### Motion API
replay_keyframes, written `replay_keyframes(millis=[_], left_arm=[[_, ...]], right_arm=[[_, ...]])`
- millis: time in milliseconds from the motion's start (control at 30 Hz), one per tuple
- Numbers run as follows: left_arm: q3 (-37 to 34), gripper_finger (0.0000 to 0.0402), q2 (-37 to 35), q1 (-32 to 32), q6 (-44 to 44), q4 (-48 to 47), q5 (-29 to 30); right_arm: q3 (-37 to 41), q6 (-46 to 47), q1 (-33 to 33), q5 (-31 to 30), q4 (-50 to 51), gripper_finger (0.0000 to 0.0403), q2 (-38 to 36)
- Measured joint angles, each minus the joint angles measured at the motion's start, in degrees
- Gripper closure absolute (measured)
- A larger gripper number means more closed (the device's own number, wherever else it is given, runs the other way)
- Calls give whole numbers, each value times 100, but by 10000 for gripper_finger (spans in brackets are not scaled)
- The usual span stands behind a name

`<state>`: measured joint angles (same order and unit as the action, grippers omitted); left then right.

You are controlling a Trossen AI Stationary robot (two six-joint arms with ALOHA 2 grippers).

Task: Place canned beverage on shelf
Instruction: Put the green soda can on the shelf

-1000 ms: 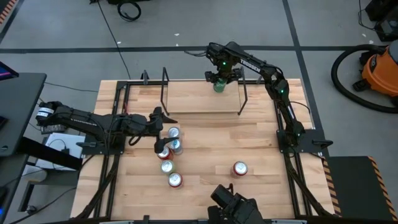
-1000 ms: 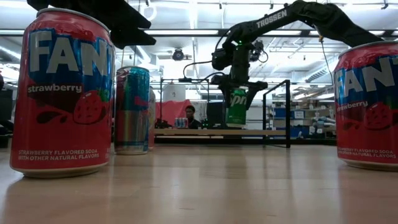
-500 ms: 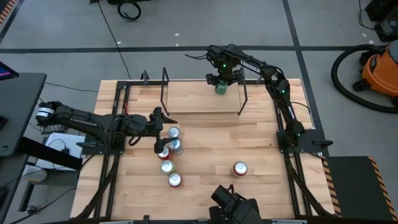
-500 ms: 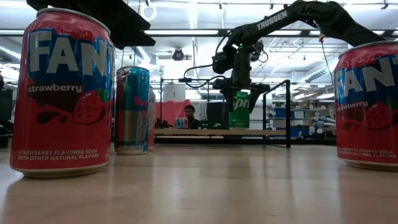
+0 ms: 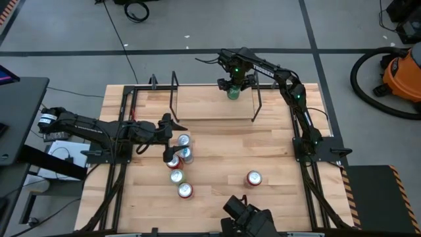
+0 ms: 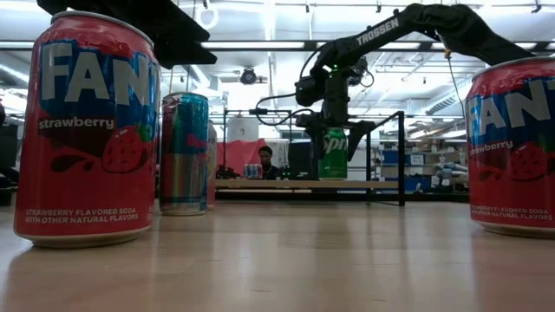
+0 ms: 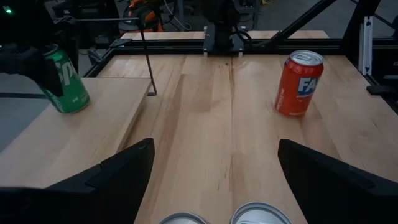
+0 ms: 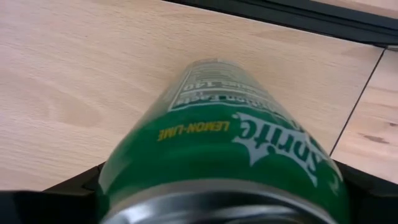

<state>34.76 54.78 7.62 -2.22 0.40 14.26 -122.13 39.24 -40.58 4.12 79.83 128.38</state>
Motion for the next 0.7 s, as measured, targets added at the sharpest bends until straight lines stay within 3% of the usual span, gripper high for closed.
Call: replay_keyframes(millis=[700], left_arm=[[0, 47, 0, 1, -20, -37, 0]], right_arm=[[-468, -75, 2, -33, 115, 45, 7]])
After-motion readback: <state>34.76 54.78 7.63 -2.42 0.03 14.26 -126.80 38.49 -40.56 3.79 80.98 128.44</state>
